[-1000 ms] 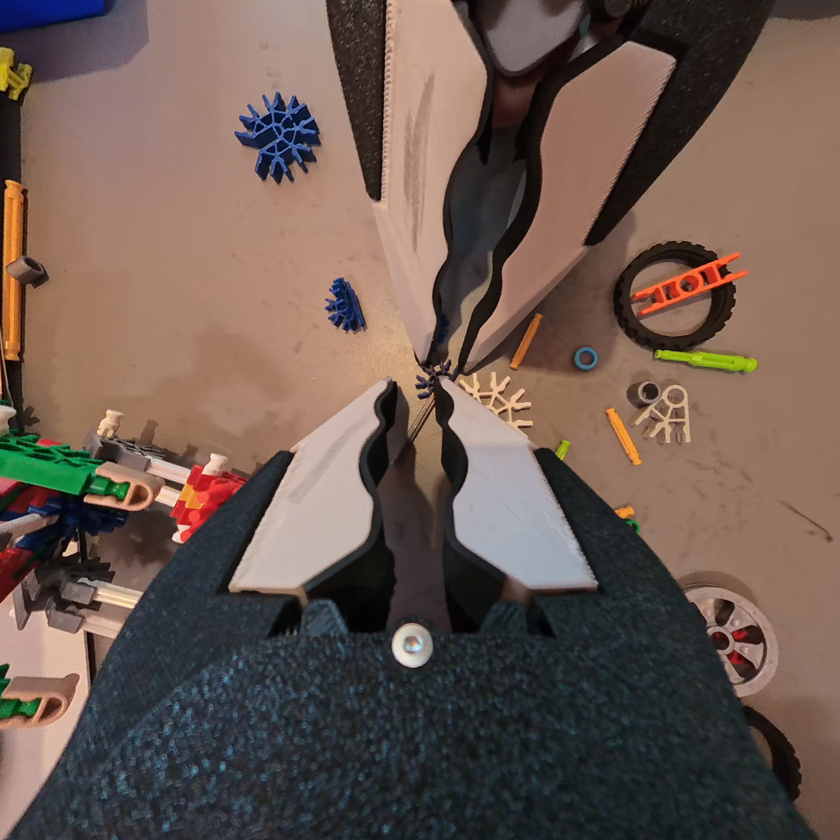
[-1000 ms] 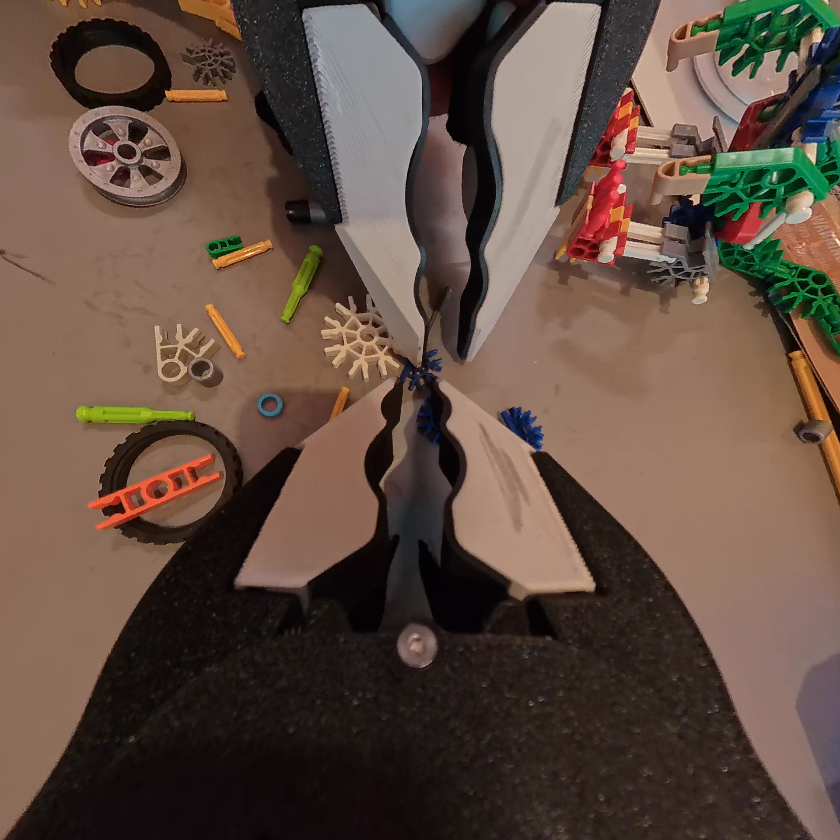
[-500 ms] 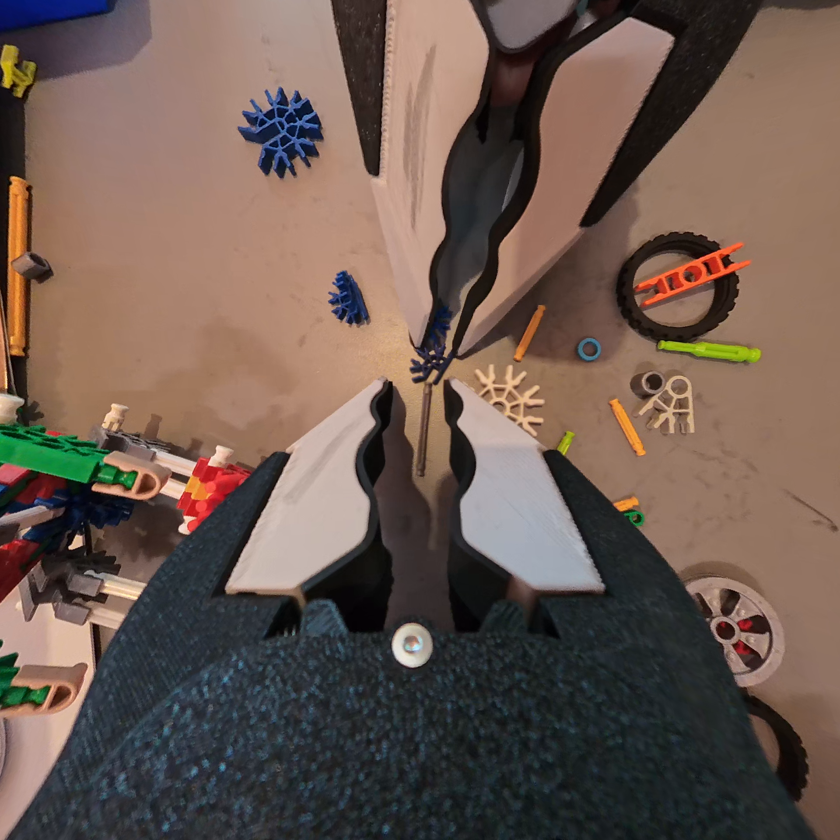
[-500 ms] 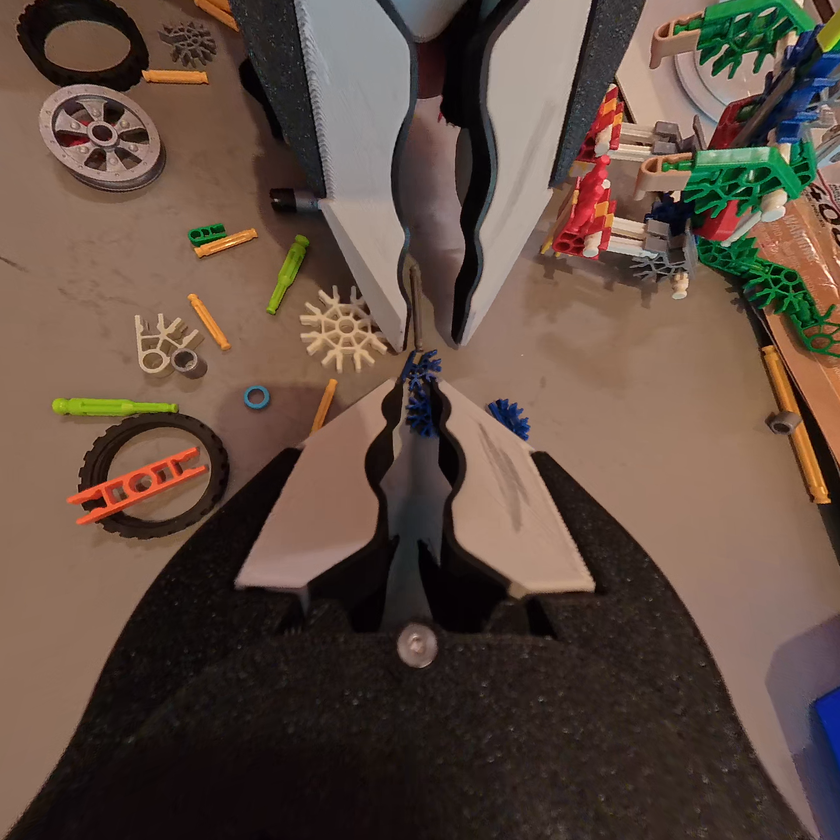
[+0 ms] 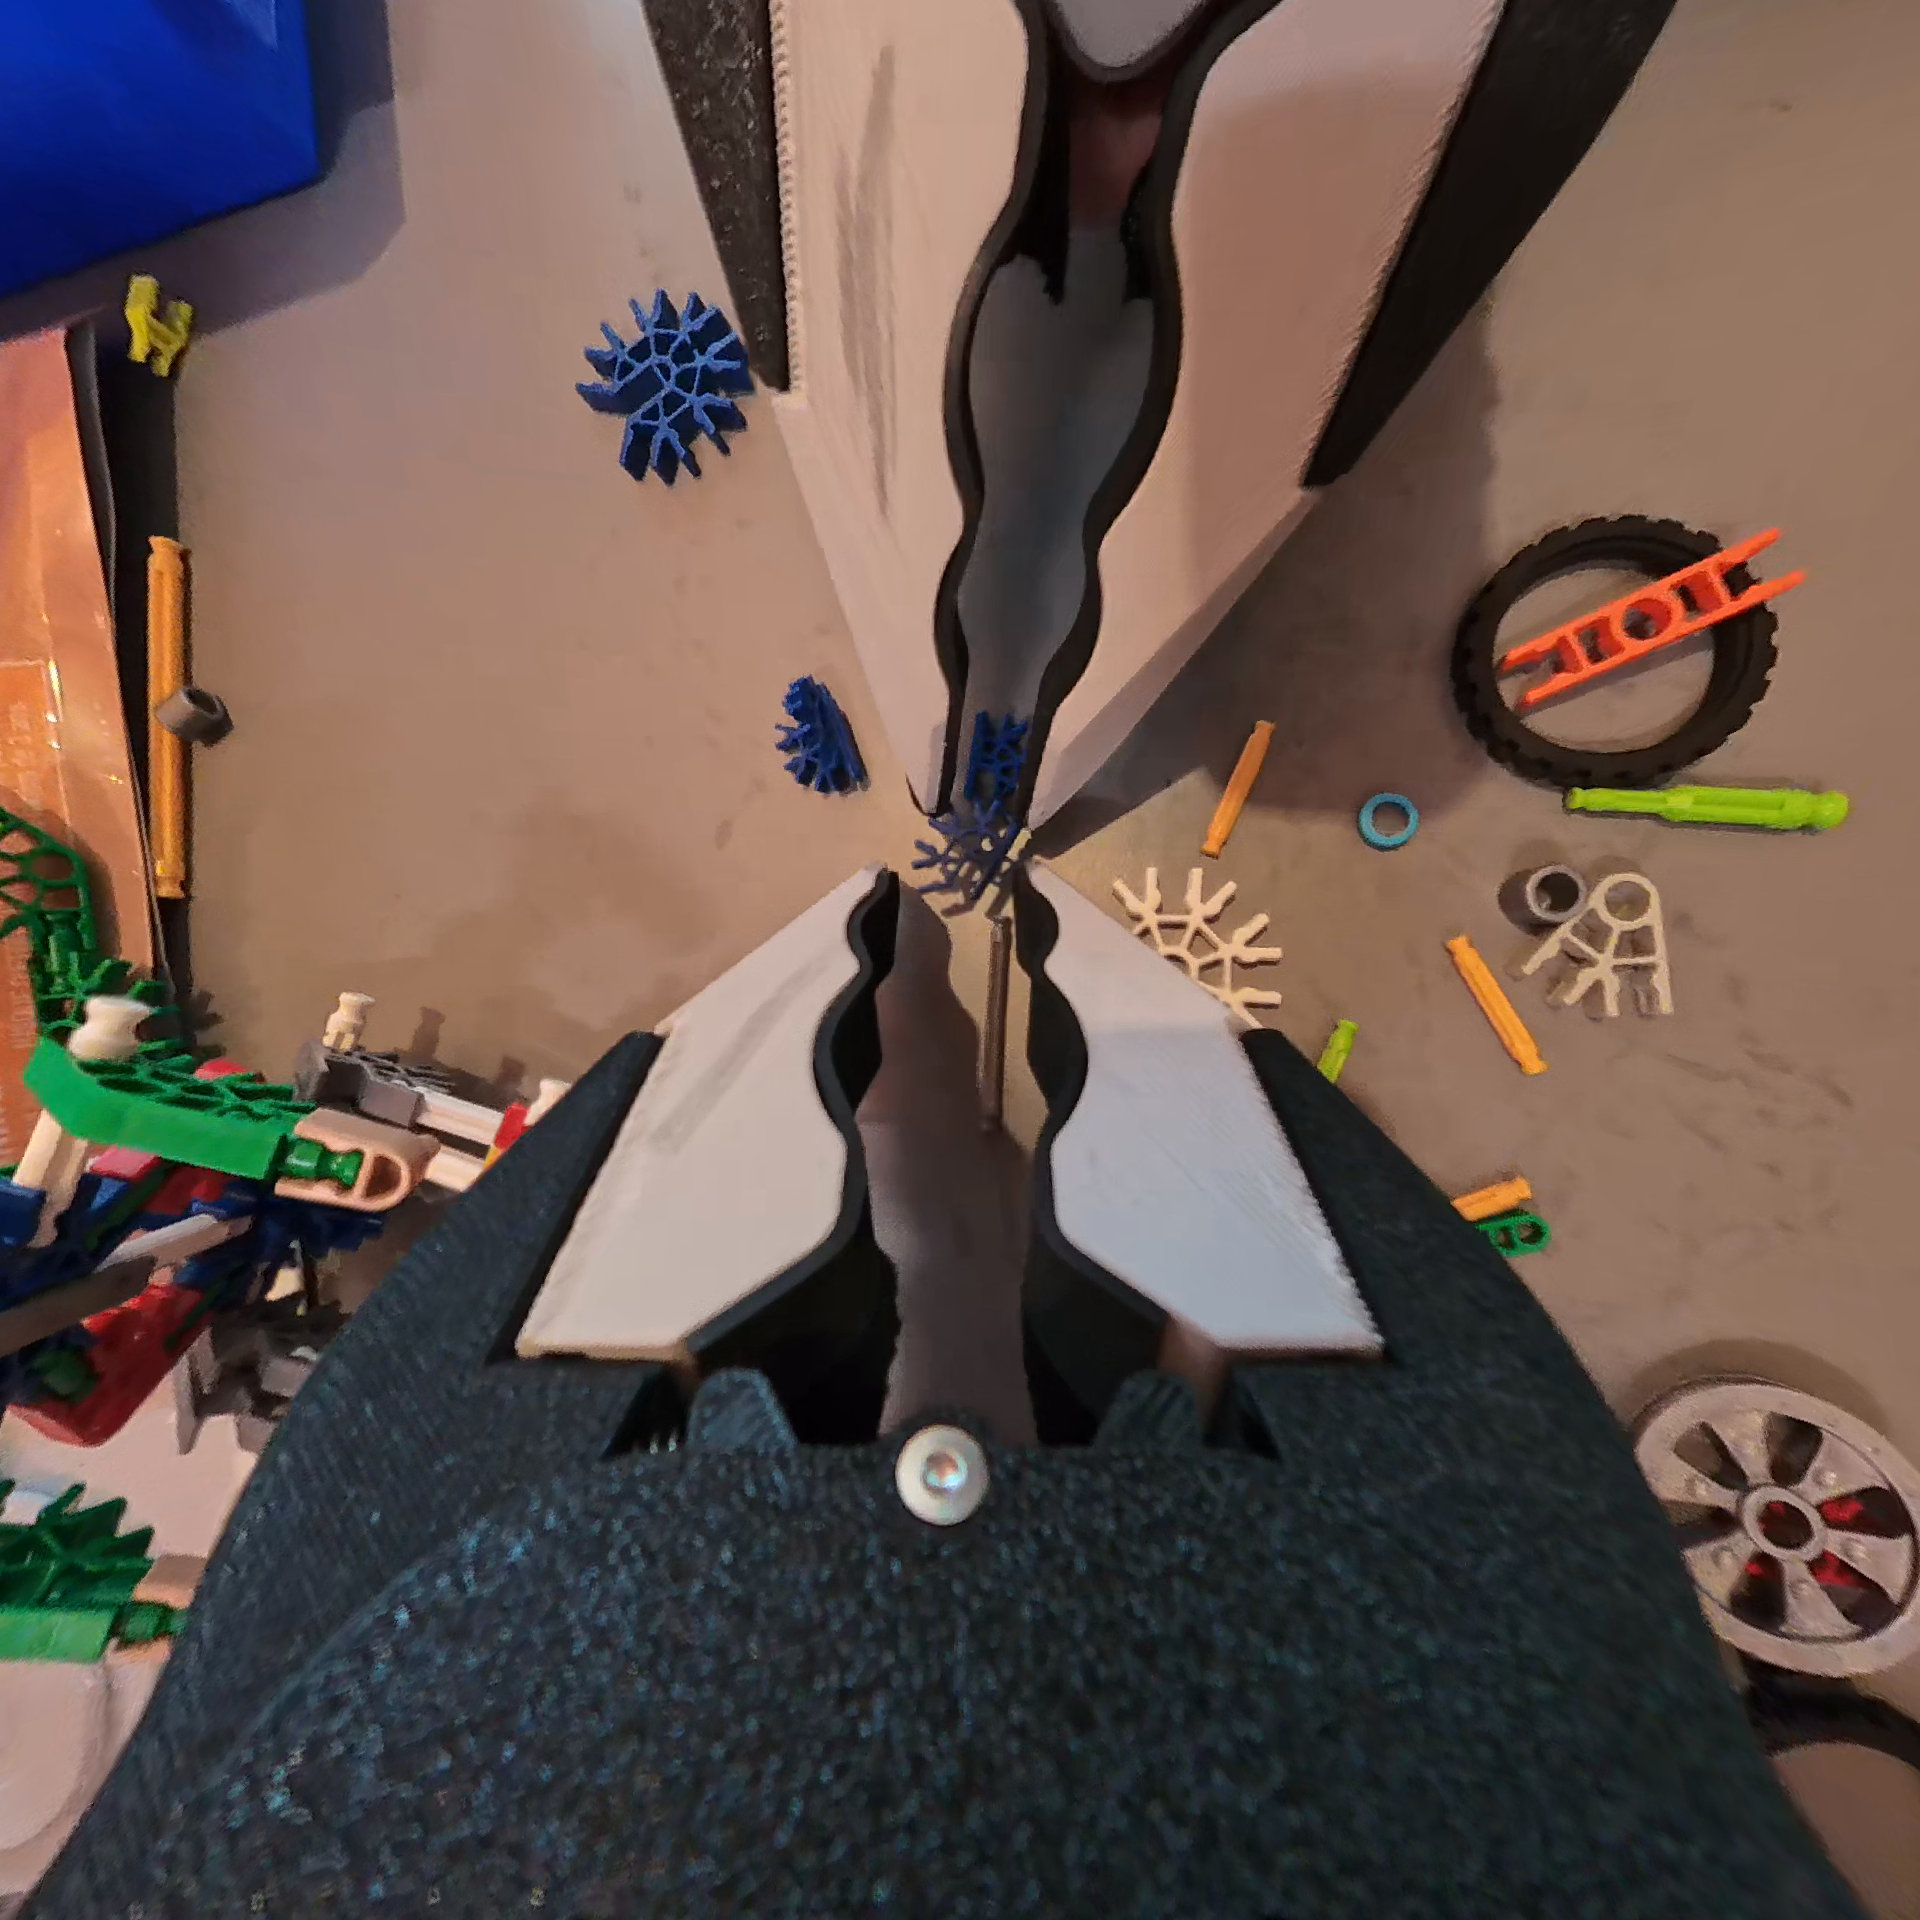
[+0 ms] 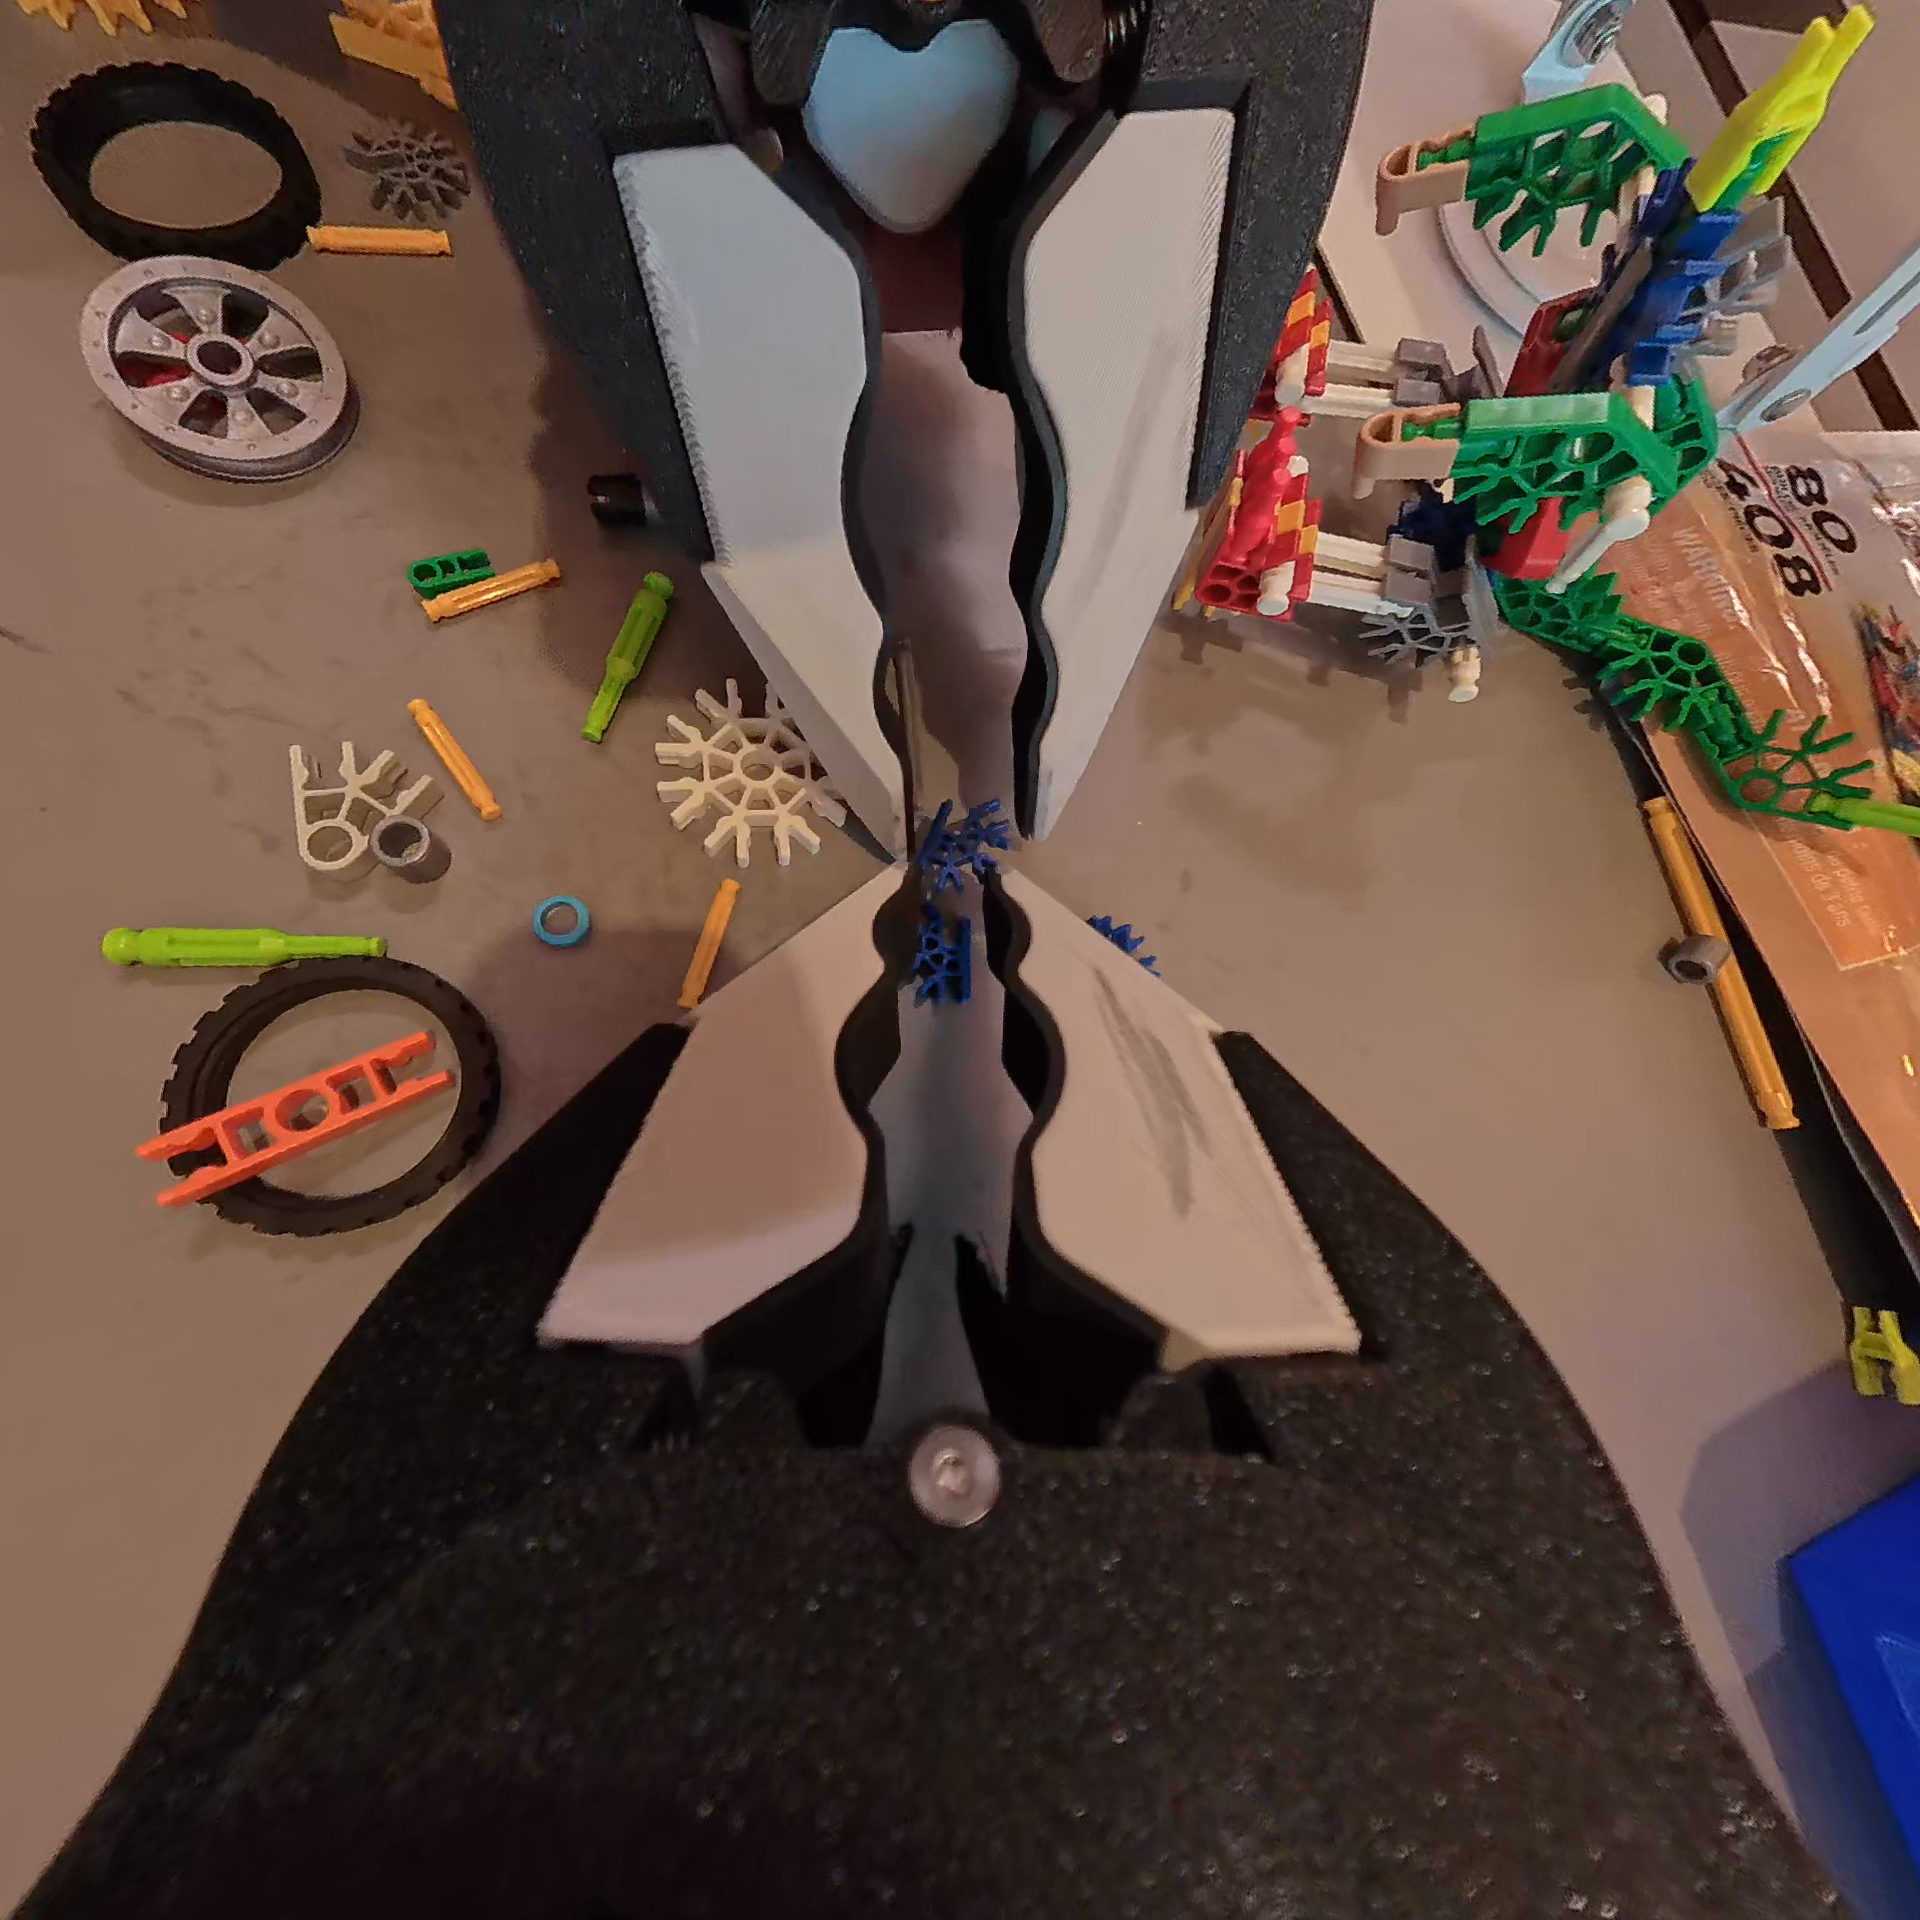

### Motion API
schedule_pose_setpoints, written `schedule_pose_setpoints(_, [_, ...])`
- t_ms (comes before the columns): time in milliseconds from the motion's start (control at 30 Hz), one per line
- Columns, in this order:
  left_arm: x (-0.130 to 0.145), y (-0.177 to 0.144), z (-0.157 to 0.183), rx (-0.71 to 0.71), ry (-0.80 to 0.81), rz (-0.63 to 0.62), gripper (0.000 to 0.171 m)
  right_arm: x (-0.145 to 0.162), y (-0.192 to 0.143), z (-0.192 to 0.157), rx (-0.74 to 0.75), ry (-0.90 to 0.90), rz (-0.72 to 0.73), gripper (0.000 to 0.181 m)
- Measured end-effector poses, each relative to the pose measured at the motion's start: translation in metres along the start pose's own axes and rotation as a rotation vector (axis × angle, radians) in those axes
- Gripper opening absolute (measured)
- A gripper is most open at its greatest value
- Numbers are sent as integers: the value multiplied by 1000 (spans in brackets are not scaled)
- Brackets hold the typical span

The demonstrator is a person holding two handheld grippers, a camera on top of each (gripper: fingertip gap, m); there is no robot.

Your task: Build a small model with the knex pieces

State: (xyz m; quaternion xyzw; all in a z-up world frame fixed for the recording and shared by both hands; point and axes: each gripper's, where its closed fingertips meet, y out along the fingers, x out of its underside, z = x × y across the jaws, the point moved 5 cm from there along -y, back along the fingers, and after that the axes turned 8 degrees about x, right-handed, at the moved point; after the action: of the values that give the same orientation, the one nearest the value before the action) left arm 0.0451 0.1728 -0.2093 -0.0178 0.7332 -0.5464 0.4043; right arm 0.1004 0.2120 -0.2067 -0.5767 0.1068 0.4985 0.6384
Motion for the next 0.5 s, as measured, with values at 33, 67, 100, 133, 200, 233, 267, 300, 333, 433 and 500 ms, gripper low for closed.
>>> schedule_pose_setpoints(33, [0, 1, 0, -8, 10, -3, 20, 0, 0, 0, 0, -1, 0, 11])
schedule_pose_setpoints(67, [-1, 1, 0, -13, 17, -2, 20, 0, 0, 0, 1, -2, -1, 11])
schedule_pose_setpoints(100, [-2, 1, -1, -18, 21, 0, 19, 0, 0, 0, 1, -2, 0, 11])
schedule_pose_setpoints(133, [-2, 1, -1, -19, 22, 1, 19, 0, 0, 0, 1, -2, 0, 11])
schedule_pose_setpoints(200, [-3, 2, 0, -20, 28, 7, 18, 0, 0, 0, 5, -3, 2, 11])
schedule_pose_setpoints(233, [-3, 2, 0, -19, 31, 8, 18, 0, -1, 1, 6, -3, 3, 11])
schedule_pose_setpoints(267, [-3, 2, 0, -18, 32, 8, 16, 0, -1, 1, 7, -3, 4, 11])
schedule_pose_setpoints(300, [-4, 3, 0, -18, 35, 9, 16, -1, -1, 1, 8, -4, 5, 11])
schedule_pose_setpoints(333, [-4, 3, 0, -20, 37, 7, 16, 0, -1, 1, 8, -4, 5, 11])
schedule_pose_setpoints(433, [-4, 3, 0, -20, 39, 8, 16, 0, -1, 1, 10, -5, 5, 11])
schedule_pose_setpoints(500, [-4, 2, 0, -22, 40, 11, 16, 0, -1, 1, 10, -3, 6, 11])
